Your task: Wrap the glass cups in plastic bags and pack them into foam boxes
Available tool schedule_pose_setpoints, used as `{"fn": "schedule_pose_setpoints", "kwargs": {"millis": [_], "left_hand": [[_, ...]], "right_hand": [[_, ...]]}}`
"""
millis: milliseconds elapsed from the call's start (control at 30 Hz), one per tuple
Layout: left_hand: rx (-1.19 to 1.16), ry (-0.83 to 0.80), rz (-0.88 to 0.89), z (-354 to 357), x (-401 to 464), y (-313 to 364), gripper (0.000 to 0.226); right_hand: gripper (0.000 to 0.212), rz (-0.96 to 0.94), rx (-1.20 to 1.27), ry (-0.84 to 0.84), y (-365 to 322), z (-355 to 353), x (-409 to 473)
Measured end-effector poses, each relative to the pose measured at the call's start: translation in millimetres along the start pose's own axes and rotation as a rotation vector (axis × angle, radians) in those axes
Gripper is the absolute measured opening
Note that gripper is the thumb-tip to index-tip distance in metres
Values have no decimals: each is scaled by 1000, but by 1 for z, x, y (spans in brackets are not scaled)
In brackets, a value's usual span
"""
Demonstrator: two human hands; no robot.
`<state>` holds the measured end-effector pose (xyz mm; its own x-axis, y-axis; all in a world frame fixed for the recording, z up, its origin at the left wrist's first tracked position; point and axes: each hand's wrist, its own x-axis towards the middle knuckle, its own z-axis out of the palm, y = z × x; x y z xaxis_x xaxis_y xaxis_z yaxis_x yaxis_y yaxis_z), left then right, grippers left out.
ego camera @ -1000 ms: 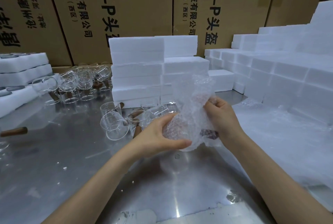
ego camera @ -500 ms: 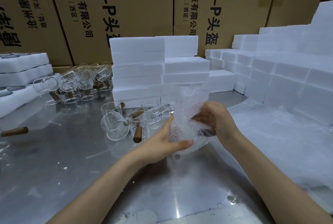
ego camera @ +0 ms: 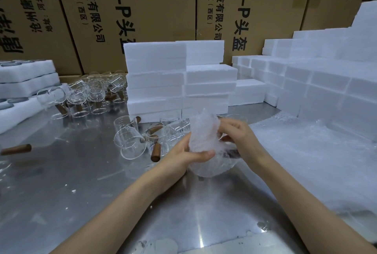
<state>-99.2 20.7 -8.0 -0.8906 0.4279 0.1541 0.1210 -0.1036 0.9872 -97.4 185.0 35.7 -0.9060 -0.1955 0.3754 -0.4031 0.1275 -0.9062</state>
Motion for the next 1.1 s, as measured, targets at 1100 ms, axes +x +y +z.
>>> {"fn": "schedule_pose_setpoints", "kwargs": {"millis": [1100], "left_hand": [[1168, 99, 648, 14, -23, 33, 33]], "right_hand": [[36, -35, -475, -128, -4, -4, -7]]}}
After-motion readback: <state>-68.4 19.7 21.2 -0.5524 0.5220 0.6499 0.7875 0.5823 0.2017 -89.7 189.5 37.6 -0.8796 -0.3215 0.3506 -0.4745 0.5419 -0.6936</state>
